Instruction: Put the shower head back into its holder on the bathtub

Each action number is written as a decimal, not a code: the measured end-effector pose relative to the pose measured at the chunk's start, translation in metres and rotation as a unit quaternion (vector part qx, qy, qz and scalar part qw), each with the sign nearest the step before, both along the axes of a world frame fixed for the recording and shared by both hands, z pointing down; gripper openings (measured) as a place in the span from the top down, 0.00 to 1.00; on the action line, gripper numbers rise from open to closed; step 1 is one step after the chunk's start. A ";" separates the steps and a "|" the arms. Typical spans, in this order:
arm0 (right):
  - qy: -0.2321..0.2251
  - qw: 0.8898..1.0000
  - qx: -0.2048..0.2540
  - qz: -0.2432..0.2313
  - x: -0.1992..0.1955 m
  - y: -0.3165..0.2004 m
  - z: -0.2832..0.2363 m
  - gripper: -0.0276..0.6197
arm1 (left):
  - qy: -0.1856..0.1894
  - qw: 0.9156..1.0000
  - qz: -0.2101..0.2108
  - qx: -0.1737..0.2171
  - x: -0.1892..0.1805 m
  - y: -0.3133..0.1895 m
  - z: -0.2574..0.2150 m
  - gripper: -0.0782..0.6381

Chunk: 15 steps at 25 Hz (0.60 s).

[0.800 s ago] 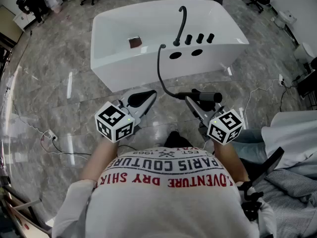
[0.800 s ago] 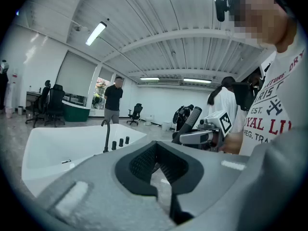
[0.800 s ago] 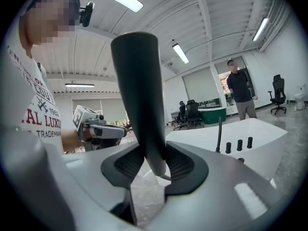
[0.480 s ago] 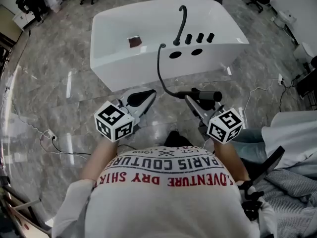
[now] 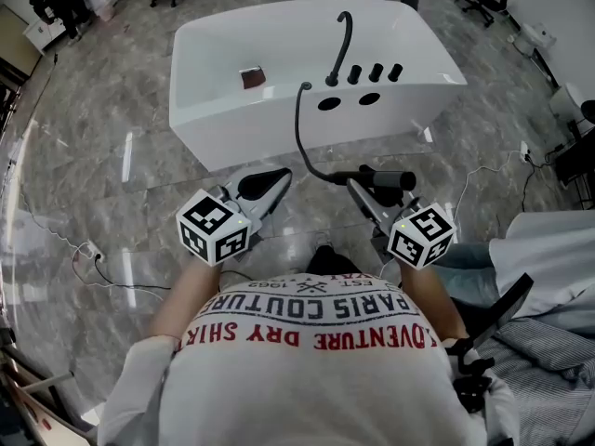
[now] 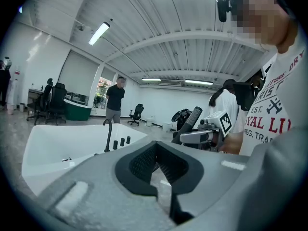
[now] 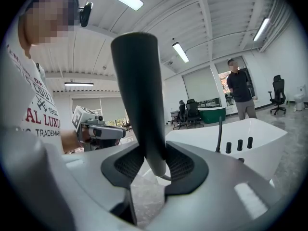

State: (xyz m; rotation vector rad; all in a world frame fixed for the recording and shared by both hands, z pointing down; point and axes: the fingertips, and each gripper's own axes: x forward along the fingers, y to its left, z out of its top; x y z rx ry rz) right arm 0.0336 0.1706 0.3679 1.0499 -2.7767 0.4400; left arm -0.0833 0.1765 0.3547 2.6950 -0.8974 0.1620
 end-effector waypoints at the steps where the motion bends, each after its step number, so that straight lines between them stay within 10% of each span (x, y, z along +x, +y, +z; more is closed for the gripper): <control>1: 0.000 1.000 0.000 0.000 -0.001 0.000 0.000 0.74 | 0.001 1.000 -0.001 0.001 -0.001 0.000 0.000 0.89; 15: -0.017 1.000 -0.009 0.009 0.003 -0.013 -0.003 0.74 | 0.006 1.000 -0.002 -0.015 0.001 -0.008 0.008 0.89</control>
